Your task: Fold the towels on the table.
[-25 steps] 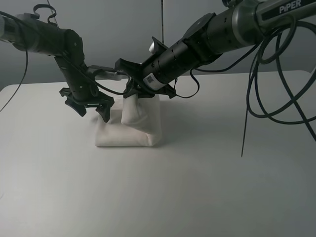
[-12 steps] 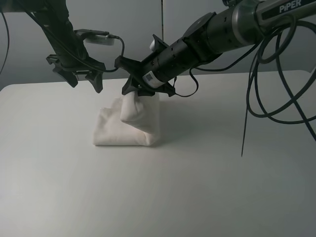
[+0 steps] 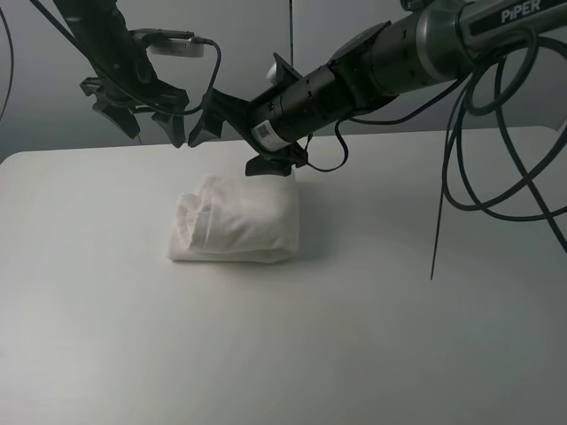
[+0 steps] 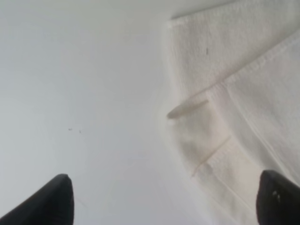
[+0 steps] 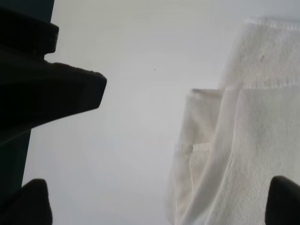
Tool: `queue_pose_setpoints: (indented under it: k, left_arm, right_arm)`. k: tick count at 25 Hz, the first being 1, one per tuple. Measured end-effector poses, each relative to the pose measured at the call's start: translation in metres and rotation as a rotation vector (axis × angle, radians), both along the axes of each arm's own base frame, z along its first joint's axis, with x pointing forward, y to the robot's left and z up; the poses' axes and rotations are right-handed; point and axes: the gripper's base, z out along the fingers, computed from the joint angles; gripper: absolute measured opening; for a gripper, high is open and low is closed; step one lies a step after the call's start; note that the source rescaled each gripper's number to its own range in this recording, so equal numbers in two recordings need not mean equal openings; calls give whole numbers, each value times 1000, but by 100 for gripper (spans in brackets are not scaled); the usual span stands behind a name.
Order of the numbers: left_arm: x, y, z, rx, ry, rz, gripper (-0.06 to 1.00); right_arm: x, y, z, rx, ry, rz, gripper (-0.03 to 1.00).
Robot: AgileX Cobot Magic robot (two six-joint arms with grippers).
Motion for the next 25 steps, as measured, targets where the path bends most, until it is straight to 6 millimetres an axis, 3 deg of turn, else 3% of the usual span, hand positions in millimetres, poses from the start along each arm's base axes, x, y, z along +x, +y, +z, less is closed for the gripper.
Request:
queue_pose_setpoints:
  k: [4,8,11,13,17,21,25]
  left_arm:
    - [0,0,0,4,-3,-22,99]
    - [-2,0,8,4,-21,-44,99]
    - [-8,3,31,4,-72,-55,99]
    - [-16,7,56,9,-132,-59,99]
    - [-44,14,107,-17,-241,-56,99]
    - [-81,26,141,-15,-309,-57,99]
    - [-125,40,150,11,-314,-53,99]
  right_arm:
    - [-3,-3,2,-73,-65,86,98]
    - [-10,-14,26,-224,-210,197,100]
    - [-17,-31,56,-387,-325,249,100]
    - [-24,-47,81,-504,-389,264,100]
    - [-44,-77,134,-647,-491,235,100]
    - [-72,-102,179,-689,-558,194,100]
    - [-106,-129,192,-721,-577,160,100]
